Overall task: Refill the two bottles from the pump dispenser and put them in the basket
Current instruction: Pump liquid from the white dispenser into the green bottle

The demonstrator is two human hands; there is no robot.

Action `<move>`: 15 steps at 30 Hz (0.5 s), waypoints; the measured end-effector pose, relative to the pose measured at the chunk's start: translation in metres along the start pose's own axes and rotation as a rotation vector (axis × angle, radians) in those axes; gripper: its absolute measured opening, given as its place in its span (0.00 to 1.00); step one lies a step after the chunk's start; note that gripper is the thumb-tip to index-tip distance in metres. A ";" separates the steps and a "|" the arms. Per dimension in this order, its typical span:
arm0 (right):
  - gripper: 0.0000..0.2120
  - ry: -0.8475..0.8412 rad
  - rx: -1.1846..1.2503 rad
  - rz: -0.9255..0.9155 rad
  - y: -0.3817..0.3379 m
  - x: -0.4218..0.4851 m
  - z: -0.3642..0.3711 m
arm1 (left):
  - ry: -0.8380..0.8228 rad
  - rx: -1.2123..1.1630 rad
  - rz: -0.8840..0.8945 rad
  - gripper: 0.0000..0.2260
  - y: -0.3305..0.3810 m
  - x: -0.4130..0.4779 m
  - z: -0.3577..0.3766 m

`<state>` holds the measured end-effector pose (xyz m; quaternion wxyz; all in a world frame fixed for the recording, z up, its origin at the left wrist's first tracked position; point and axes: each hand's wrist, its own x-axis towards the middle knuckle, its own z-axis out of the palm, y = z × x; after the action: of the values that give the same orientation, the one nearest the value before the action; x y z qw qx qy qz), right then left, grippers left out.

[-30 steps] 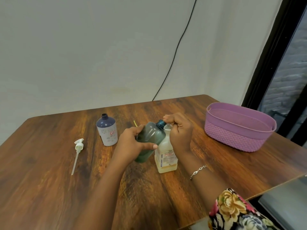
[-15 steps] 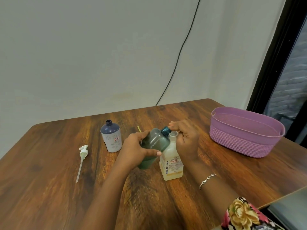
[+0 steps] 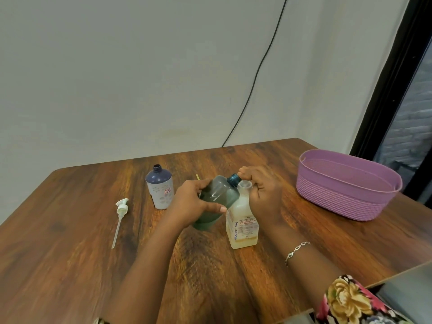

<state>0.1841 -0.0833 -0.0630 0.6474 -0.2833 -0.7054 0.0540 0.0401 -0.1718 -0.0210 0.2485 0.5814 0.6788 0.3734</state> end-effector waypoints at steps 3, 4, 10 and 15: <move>0.17 -0.042 0.047 0.038 -0.010 0.004 -0.008 | 0.000 -0.020 0.004 0.38 0.003 -0.003 -0.001; 0.19 -0.063 0.053 0.049 -0.013 0.009 -0.012 | 0.001 -0.027 0.018 0.38 0.004 -0.003 -0.002; 0.17 -0.057 -0.047 0.007 -0.022 0.016 -0.007 | 0.005 0.044 0.066 0.35 0.007 0.000 -0.009; 0.16 -0.021 -0.044 -0.014 -0.011 0.009 -0.001 | -0.005 0.013 0.014 0.37 0.001 -0.001 -0.003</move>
<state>0.1815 -0.0886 -0.0502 0.6339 -0.2918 -0.7153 0.0371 0.0386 -0.1734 -0.0184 0.2441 0.5886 0.6765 0.3692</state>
